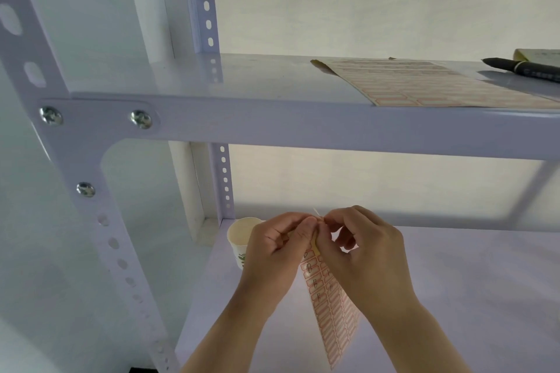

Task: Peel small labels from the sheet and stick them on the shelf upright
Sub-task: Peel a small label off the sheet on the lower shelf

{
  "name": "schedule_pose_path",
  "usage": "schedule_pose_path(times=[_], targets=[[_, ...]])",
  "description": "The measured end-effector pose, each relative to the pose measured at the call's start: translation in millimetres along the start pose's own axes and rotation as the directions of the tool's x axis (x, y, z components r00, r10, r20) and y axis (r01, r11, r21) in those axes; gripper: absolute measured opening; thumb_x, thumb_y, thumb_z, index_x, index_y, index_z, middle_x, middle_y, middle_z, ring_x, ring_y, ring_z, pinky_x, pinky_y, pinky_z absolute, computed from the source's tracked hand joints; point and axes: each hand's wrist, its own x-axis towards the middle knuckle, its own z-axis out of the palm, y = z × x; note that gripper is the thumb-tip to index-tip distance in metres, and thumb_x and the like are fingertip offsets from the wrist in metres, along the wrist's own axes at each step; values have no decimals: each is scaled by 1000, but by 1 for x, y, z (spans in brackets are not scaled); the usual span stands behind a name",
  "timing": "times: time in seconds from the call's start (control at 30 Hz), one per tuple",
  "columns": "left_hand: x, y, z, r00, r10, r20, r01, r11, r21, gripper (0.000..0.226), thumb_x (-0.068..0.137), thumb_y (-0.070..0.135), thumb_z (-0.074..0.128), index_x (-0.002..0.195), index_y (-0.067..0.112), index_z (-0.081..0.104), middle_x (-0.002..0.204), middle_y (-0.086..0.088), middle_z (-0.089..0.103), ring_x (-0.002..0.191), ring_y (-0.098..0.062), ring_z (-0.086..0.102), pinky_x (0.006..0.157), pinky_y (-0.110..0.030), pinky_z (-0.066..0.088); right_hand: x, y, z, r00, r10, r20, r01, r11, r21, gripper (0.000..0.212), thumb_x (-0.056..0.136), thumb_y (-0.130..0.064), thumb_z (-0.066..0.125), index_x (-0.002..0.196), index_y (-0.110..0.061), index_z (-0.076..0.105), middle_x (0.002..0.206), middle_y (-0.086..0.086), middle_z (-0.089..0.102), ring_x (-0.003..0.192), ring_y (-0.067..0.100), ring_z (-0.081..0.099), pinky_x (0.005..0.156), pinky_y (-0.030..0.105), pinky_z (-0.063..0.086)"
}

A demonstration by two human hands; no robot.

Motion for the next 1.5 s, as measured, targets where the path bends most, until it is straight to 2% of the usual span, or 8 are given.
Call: schedule_pose_path(times=[0.2,0.4,0.57,0.7,0.93,1.1,1.27,1.5], targets=[[-2,4,1,1000,-15,20,16,1000,-25,26,86,33,59,84,16,79,71,9,76,71,-7,71,65,-18,56,3,3,-6,998,-4,57,1,999,45,9,83,-14,77,77,-18,71,69,-11,66,59,5,60,53,24,51],[-1,0,-2,998,32,46,-32,1000,-1,15,93,15,63,89,7,76,77,-4,77,71,-11,71,65,-21,56,2,2,-9,994,-90,69,87,995,43,13,88,-18,67,77,-14,71,67,-6,65,56,9,58,51,27,50],[-3,2,-1,998,40,58,-42,998,39,20,94,7,63,81,19,72,69,14,71,67,-3,66,63,-18,53,1,0,-9,992,-113,50,111,993,43,20,88,-23,59,76,-13,70,67,-4,65,55,10,57,51,23,48],[-3,1,-1,997,52,50,-54,997,48,19,94,8,62,82,19,71,69,15,71,66,-2,65,62,-17,52,0,0,-10,994,-97,42,94,993,68,13,88,-17,64,78,-13,72,68,-4,66,57,10,58,53,23,49],[-3,-5,-1,1000,13,27,-14,999,34,16,95,9,62,85,15,73,71,14,71,70,-3,66,63,-18,52,0,2,-10,998,9,56,-19,983,184,13,83,0,74,79,-13,74,71,-6,70,64,11,65,56,24,53],[-2,-6,-1,999,-28,-35,29,1000,10,17,92,8,66,83,20,74,70,14,73,69,-3,69,61,-16,54,1,3,-11,988,146,54,-154,966,208,15,84,-3,72,76,-15,73,67,-10,70,67,12,66,55,12,48],[3,-14,-4,991,-68,-112,77,994,74,9,90,15,70,86,19,76,76,-5,75,71,-27,70,63,-33,57,1,6,-12,953,294,70,-302,921,244,15,87,-16,71,77,-27,73,74,-14,74,65,7,69,55,14,50],[17,-40,-4,990,-122,-76,142,921,363,10,90,25,70,82,30,73,75,11,76,75,-8,73,70,-32,62,1,16,-19,902,424,85,-433,883,182,21,85,-17,68,66,-27,68,64,-15,70,52,1,60,50,9,44]])
